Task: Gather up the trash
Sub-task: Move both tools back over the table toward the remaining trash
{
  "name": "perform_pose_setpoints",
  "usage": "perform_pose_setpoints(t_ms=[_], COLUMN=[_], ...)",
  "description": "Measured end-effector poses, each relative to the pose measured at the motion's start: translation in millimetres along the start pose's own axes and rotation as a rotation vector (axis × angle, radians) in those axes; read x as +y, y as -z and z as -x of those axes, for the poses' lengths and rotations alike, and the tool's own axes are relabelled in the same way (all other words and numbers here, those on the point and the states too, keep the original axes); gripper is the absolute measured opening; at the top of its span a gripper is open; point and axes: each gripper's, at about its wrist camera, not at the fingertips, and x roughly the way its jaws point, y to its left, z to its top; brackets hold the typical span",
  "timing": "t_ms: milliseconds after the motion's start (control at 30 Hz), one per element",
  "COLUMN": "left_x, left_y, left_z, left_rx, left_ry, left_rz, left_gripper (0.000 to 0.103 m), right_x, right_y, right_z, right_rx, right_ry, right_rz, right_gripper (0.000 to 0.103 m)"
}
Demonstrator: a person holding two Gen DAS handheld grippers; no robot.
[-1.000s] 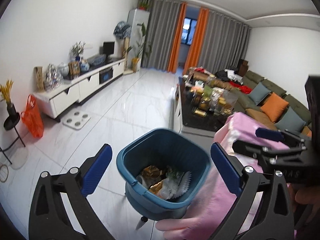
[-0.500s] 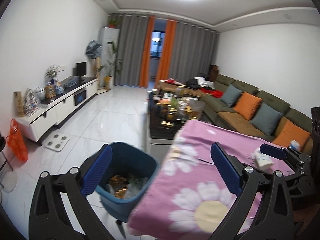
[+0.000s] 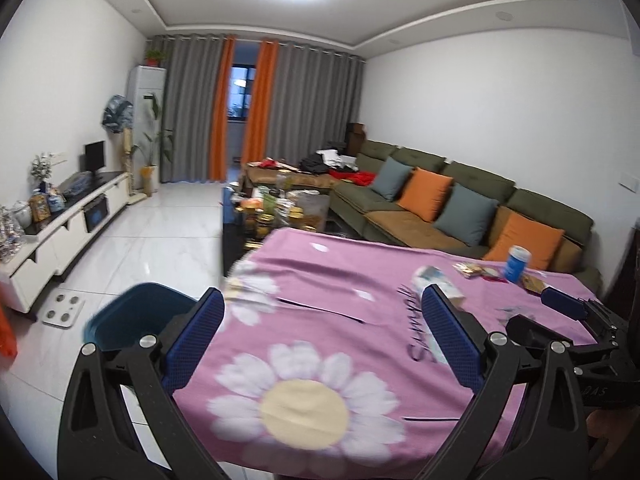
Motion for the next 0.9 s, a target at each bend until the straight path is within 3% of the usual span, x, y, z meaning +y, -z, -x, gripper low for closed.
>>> perform_pose_setpoints(t_ms=[467, 900], left_x=[-43, -74], left_y=[29, 35], left_z=[-13, -57], left_rx=[0.053, 0.108], left_ry=[0.133, 0.178], left_rz=[-0.067, -0.159], left_gripper=[0.097, 0.097], right_x=[-61, -105], right_y=[47, 51], right_z=[62, 36], right_rx=[-0.052, 0.017], right_ry=[0.219, 0.302], right_rz=[-0.108, -0.155], right_gripper=[0.096, 0.096])
